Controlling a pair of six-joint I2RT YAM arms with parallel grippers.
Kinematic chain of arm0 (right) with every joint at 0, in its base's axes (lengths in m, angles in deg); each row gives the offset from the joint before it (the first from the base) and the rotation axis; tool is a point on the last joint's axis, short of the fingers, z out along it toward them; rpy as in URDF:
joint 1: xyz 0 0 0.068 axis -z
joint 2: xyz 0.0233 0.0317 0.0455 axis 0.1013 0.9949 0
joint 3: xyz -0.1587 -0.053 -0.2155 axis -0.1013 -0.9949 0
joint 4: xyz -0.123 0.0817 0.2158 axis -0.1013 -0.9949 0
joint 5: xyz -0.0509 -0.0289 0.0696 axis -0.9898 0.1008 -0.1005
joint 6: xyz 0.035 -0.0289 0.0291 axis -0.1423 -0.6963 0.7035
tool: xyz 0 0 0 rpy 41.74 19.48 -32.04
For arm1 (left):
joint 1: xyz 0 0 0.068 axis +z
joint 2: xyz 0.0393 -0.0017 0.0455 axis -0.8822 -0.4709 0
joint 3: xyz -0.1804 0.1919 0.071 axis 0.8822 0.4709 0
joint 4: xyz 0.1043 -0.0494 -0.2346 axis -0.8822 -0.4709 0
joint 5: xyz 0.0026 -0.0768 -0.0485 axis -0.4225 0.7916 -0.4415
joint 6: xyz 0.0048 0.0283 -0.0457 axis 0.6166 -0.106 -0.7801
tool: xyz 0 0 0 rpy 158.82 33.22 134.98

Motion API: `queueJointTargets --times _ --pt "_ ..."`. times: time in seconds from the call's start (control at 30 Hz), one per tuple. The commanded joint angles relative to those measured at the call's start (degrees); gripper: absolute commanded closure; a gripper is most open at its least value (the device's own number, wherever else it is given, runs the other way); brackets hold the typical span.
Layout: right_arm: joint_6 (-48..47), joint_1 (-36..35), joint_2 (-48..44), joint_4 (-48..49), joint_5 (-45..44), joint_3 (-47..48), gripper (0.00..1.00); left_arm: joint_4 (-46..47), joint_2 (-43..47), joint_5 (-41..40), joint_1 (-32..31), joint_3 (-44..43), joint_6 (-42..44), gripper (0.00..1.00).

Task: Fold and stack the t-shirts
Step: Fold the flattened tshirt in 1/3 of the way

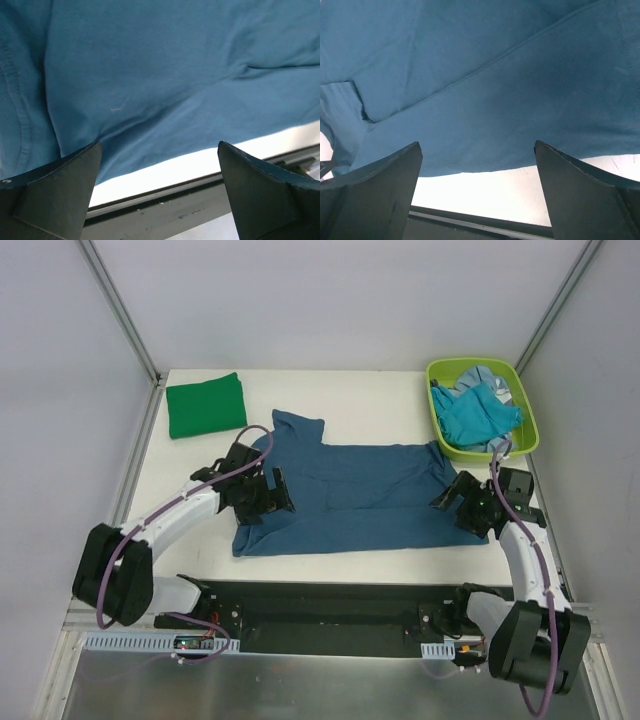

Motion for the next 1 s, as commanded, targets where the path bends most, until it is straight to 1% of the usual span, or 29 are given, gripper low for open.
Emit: queueJointTargets --times 0.0,0.07,0.13,0.2,0.27,0.37,0.5,0.6,0.67,0.7,0.77,0.83,0.87,0.93,0.97 --pt "-0.01 -0.83 5.58 1.80 -3.78 0.02 0.04 1.70 -4.41 -3.09 -0.08 2.37 1.47 0.01" --pt "0.33 -0.83 8.04 -0.04 -8.79 0.20 0.04 1.44 -4.68 -6.08 0.01 4.05 1.55 0.01" --pt "1.12 -0.83 10.68 -1.80 -13.18 -0.06 0.04 -0.65 -3.63 -12.12 0.71 4.75 1.55 0.01" --pt "2.09 -0.83 11.83 -2.24 -15.83 -0.50 0.04 -2.51 -2.93 -16.27 2.11 5.19 1.12 0.01" --pt "2.97 -0.83 12.45 -2.77 -17.68 -0.77 0.04 -4.18 -2.48 -18.56 4.39 5.63 0.76 0.01" --pt "3.41 -0.74 12.28 -2.95 -18.66 -1.21 0.04 -6.29 -1.96 -20.33 8.44 6.86 1.46 0.01" --pt "3.24 -0.74 11.14 -3.30 -19.53 -1.82 0.04 -9.54 0.93 -24.28 12.66 8.97 -0.03 0.01" --pt "2.45 -0.74 9.91 -3.21 -18.75 -1.65 0.04 -12.35 4.97 -27.44 12.93 8.28 -1.95 0.01" --pt "1.83 -0.74 8.59 -2.78 -17.70 -1.65 0.04 -14.02 8.31 -27.63 12.93 6.61 -2.75 0.01" --pt "1.48 -0.74 7.80 -2.77 -17.34 -1.65 0.04 -14.46 9.98 -27.37 12.93 5.99 -2.67 0.01" --pt "0.87 -0.74 6.13 -2.77 -16.64 -1.65 0.04 -14.47 13.67 -23.78 12.93 4.67 -1.79 0.01" --pt "0.78 -0.83 4.37 -2.69 -15.59 -1.91 0.04 -13.25 15.61 -15.80 12.76 3.27 -0.04 0.01" --pt "0.52 -0.83 3.41 -2.42 -14.36 -2.17 0.04 -11.67 16.14 -10.37 12.49 3.00 1.10 0.01" --pt "0.34 -0.83 1.56 -1.02 -10.85 -2.79 0.04 -7.37 16.85 -0.87 10.66 3.35 2.51 0.01" --pt "0.25 -0.91 0.86 -0.41 -8.75 -3.14 0.04 -5.26 16.94 2.57 9.25 3.78 2.26 0.01"
